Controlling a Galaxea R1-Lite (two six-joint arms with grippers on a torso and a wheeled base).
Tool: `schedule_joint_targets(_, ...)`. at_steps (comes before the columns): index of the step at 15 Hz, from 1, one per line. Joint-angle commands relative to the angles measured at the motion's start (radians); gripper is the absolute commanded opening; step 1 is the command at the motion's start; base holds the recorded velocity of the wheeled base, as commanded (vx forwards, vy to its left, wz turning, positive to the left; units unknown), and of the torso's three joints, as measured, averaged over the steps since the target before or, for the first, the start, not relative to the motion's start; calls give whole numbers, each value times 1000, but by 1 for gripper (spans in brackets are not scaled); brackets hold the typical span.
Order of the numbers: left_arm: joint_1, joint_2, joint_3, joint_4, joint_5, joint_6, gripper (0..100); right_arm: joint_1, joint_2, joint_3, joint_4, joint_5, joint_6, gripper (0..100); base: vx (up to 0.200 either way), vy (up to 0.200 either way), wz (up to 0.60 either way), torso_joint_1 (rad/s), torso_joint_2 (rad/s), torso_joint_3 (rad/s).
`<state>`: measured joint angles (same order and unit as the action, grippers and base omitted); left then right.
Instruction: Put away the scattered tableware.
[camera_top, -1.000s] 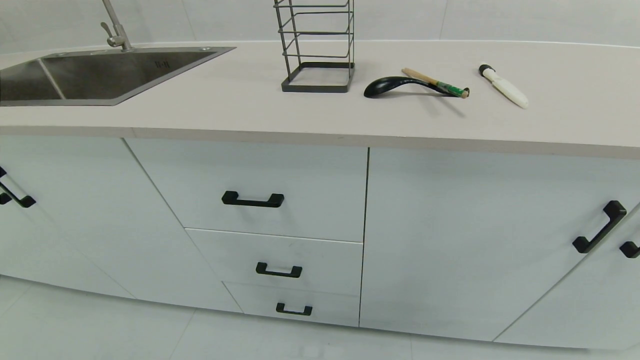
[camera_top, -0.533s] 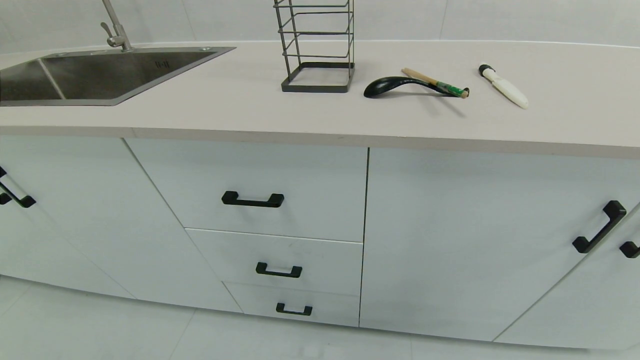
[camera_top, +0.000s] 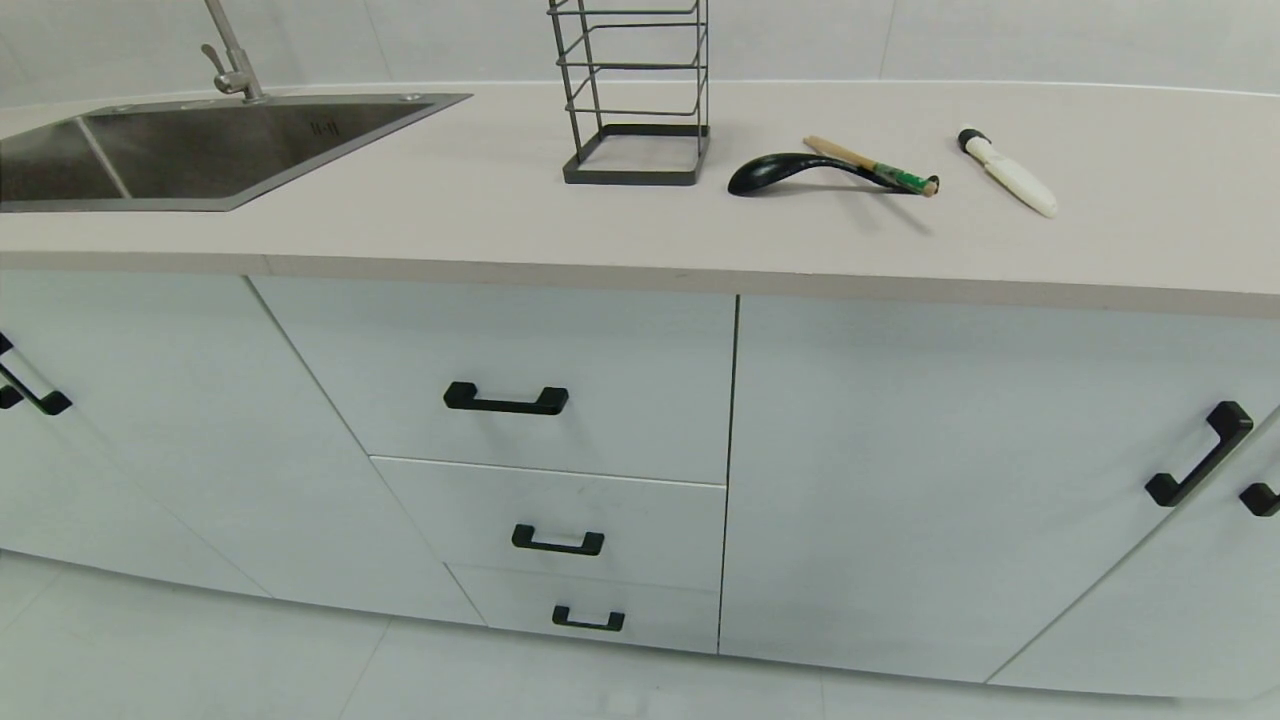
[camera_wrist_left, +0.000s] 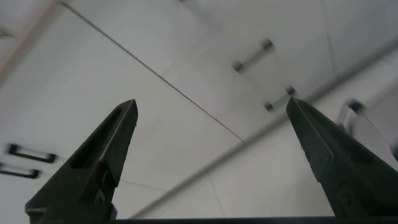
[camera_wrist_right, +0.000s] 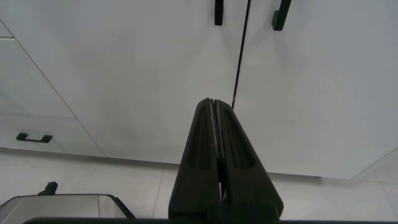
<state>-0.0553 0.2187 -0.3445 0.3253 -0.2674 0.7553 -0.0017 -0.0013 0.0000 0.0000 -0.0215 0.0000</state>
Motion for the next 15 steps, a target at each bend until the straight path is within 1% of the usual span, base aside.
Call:
schedule_joint_targets(1, -5, 80, -13, 6, -1, 39, 100, 0, 1, 0, 0, 0, 0, 0, 0, 0, 0, 0, 0, 0)
schedule_joint_targets(2, -9, 174, -30, -6, -4, 179, 100, 0, 1, 0, 0, 0, 0, 0, 0, 0, 0, 0, 0, 0)
schedule_joint_targets(3, -23, 229, -37, -6, -6, 280, 100, 0, 1, 0, 0, 0, 0, 0, 0, 0, 0, 0, 0, 0)
schedule_joint_targets(4, -40, 286, -37, -6, -4, 355, 100, 0, 1, 0, 0, 0, 0, 0, 0, 0, 0, 0, 0, 0)
schedule_joint_targets(5, -49, 309, -37, -5, -4, 374, 100, 0, 1, 0, 0, 0, 0, 0, 0, 0, 0, 0, 0, 0)
schedule_joint_targets(6, -92, 404, -44, -6, 4, 395, 100, 0, 1, 0, 0, 0, 0, 0, 0, 0, 0, 0, 0, 0)
schedule_joint_targets(7, -120, 475, -64, -8, 5, 398, 100, 0, 1, 0, 0, 0, 0, 0, 0, 0, 0, 0, 0, 0)
schedule_joint_targets(8, -132, 519, -74, -8, 5, 397, 100, 0, 1, 0, 0, 0, 0, 0, 0, 0, 0, 0, 0, 0)
schedule_joint_targets(9, -153, 614, -105, -8, 1, 397, 100, 0, 1, 0, 0, 0, 0, 0, 0, 0, 0, 0, 0, 0)
schedule_joint_targets(10, -182, 674, -119, -8, 4, 397, 100, 0, 1, 0, 0, 0, 0, 0, 0, 0, 0, 0, 0, 0)
schedule_joint_targets(11, -227, 717, -125, -9, 10, 397, 100, 0, 1, 0, 0, 0, 0, 0, 0, 0, 0, 0, 0, 0)
schedule_joint_targets(13, -299, 771, -123, -20, 54, 397, 100, 0, 1, 0, 0, 0, 0, 0, 0, 0, 0, 0, 0, 0)
schedule_joint_targets(14, -325, 808, -120, -34, 71, 398, 100, 0, 1, 0, 0, 0, 0, 0, 0, 0, 0, 0, 0, 0)
schedule_joint_targets(15, -334, 832, -120, -42, 76, 398, 100, 0, 1, 0, 0, 0, 0, 0, 0, 0, 0, 0, 0, 0)
